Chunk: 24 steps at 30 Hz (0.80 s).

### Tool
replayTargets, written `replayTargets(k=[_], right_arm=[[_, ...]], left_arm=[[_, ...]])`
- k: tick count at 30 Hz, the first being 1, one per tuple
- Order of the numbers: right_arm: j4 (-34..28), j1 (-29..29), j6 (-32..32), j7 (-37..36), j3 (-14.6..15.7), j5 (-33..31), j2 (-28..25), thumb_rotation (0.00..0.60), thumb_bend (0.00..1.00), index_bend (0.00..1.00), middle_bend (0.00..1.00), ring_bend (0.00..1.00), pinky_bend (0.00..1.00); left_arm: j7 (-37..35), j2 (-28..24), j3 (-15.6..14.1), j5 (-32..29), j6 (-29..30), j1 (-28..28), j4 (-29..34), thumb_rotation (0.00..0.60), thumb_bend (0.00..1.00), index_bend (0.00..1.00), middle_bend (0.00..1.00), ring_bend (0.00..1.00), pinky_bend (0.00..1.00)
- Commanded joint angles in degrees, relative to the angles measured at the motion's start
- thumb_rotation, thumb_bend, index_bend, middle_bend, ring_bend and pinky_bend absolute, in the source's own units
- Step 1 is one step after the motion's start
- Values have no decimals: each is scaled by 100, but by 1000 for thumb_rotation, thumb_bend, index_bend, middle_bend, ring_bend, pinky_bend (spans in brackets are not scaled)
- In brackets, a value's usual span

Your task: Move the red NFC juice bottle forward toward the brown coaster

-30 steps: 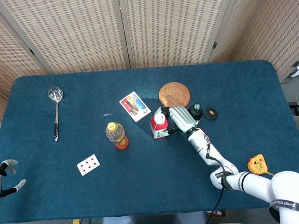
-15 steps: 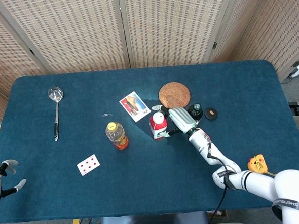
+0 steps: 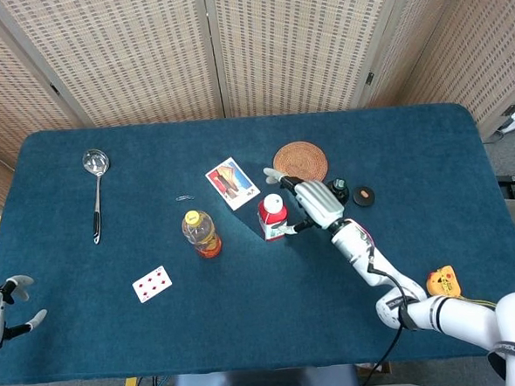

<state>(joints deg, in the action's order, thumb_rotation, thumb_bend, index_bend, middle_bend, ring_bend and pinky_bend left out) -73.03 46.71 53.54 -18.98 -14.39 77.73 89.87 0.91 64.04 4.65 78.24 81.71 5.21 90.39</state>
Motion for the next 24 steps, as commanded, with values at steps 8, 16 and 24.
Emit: replayTargets(k=[8, 16, 24], right_arm=[[-1426, -453, 569, 1080, 58, 14, -1064, 600, 21, 55, 206, 236, 550], [-2462, -1018, 1383, 2492, 400, 356, -1773, 600, 67, 55, 218, 231, 526], [-2953, -1944, 2445, 3463, 1032, 1004, -2451, 600, 120, 68, 242, 232, 526]], left_arm=[[102, 5, -31, 30, -35, 21, 52, 600, 123, 664, 526, 502, 656], [189, -17, -44, 102, 29, 19, 147, 600, 123, 662, 526, 502, 656], [164, -101, -60, 210, 140, -16, 294, 600, 122, 659, 526, 501, 656]])
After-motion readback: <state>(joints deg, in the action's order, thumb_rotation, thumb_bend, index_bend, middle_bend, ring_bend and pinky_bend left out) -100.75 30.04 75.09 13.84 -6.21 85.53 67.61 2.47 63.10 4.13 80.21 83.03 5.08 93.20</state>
